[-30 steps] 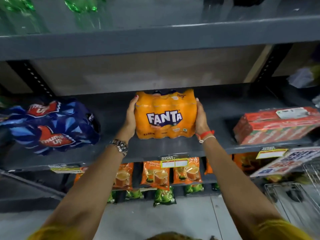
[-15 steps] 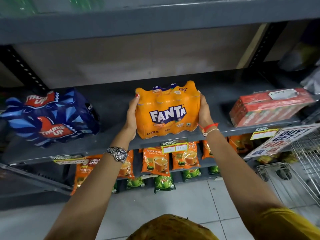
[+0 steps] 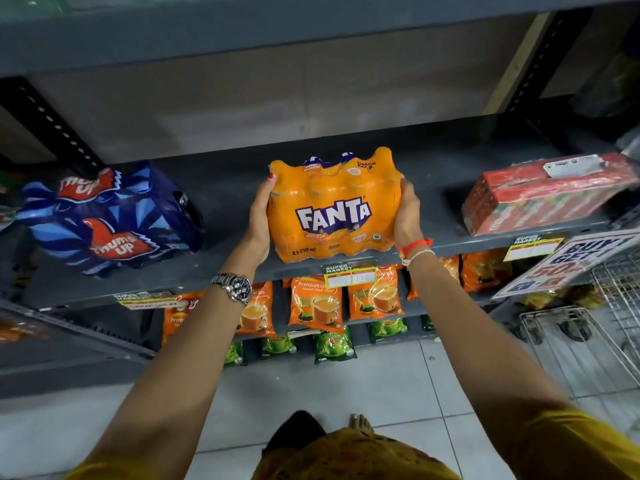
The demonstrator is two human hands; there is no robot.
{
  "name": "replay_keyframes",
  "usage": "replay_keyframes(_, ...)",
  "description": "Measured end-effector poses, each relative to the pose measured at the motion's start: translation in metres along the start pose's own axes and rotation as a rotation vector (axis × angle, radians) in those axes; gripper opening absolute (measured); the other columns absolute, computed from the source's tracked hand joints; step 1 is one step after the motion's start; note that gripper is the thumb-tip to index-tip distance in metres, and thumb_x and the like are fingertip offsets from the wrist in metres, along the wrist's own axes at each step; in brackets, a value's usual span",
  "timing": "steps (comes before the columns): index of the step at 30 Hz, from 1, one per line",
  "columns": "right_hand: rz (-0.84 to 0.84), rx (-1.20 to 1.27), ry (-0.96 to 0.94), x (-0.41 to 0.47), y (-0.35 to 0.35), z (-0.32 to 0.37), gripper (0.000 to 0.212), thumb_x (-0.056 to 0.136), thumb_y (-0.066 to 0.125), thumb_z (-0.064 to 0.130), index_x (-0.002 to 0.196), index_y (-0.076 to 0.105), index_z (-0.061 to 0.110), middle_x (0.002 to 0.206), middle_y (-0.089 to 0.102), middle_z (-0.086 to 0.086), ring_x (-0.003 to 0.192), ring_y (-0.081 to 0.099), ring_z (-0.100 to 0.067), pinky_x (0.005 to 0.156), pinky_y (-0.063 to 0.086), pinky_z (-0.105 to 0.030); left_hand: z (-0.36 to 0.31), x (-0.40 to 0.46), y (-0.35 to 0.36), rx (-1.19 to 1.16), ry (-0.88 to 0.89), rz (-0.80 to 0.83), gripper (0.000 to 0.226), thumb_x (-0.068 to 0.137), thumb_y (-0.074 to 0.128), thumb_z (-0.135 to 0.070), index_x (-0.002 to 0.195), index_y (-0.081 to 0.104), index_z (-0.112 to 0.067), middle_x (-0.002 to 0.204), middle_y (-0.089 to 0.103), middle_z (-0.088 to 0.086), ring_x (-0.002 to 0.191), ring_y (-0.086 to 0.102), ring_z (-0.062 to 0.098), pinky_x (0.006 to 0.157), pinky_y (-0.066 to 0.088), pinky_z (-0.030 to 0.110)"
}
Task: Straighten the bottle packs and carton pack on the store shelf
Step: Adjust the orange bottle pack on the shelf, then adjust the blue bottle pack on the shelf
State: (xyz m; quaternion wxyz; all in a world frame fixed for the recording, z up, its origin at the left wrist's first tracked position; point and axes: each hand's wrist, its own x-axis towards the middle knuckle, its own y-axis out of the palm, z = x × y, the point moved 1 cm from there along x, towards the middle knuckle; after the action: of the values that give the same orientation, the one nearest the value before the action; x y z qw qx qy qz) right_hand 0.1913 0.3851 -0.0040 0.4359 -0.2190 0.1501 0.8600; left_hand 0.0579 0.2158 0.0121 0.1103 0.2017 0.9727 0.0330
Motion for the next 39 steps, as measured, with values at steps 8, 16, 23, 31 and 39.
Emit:
replay_keyframes(8, -0.346, 0.070, -0.442, -0.015, 0.044, -0.077, 0.024, 0.094, 0.043, 0.021, 0.112, 0.054, 0.010, 0.116, 0.058, -0.016, 0.108, 0.055, -0.028, 0.095, 0.046, -0.042, 0.041, -0.021, -0.064, -0.144, 0.036, -0.382, 0.045, 0.096, 0.038, -0.034, 0.134, 0.045, -0.012, 0.137, 0.052, 0.010, 0.126, 0.050, 0.020, 0.108, 0.035, 0.032)
replay_keyframes(16, 0.155, -0.156, -0.668, -0.088, 0.198, -0.130, 0.027, 0.093, 0.045, 0.015, 0.092, 0.054, 0.041, 0.096, 0.056, -0.004, 0.091, 0.055, -0.019, 0.083, 0.046, -0.042, 0.055, -0.063, -0.278, -0.195, 0.179, -0.950, 0.027, 0.098, 0.037, -0.020, 0.121, 0.048, -0.009, 0.104, 0.060, 0.004, 0.079, 0.063, 0.012, 0.069, 0.049, 0.025)
replay_keyframes(23, 0.497, -0.146, -0.339, -0.057, 0.310, -0.083, 0.057, 0.091, 0.048, 0.051, 0.137, 0.043, 0.018, 0.134, 0.047, 0.007, 0.122, 0.047, -0.011, 0.103, 0.040, -0.017, -0.007, -0.019, -0.337, -0.303, 0.058, -0.541, 0.052, 0.095, 0.032, -0.048, 0.137, 0.043, -0.019, 0.143, 0.047, 0.003, 0.129, 0.047, 0.019, 0.107, 0.039, 0.035)
replay_keyframes(31, 0.668, 0.093, -0.093, -0.059, 0.341, -0.084, 0.048, 0.097, 0.026, 0.046, 0.092, 0.064, 0.017, 0.066, 0.076, 0.003, 0.061, 0.072, -0.012, 0.055, 0.058, -0.022, -0.027, -0.006, -0.327, -0.255, -0.031, -0.314, 0.045, 0.094, 0.027, -0.053, 0.101, 0.058, -0.022, 0.094, 0.064, 0.000, 0.082, 0.061, 0.014, 0.066, 0.050, 0.029)
replay_keyframes(39, 0.558, 0.148, -0.109, -0.073, 0.330, -0.101, 0.043, 0.099, 0.025, 0.039, 0.083, 0.059, 0.019, 0.054, 0.072, 0.011, 0.050, 0.068, -0.003, 0.048, 0.056, -0.017, -0.015, -0.017, -0.337, -0.253, -0.036, -0.217, 0.042, 0.096, 0.024, -0.048, 0.098, 0.058, -0.023, 0.091, 0.063, -0.005, 0.078, 0.062, 0.009, 0.056, 0.056, 0.020)
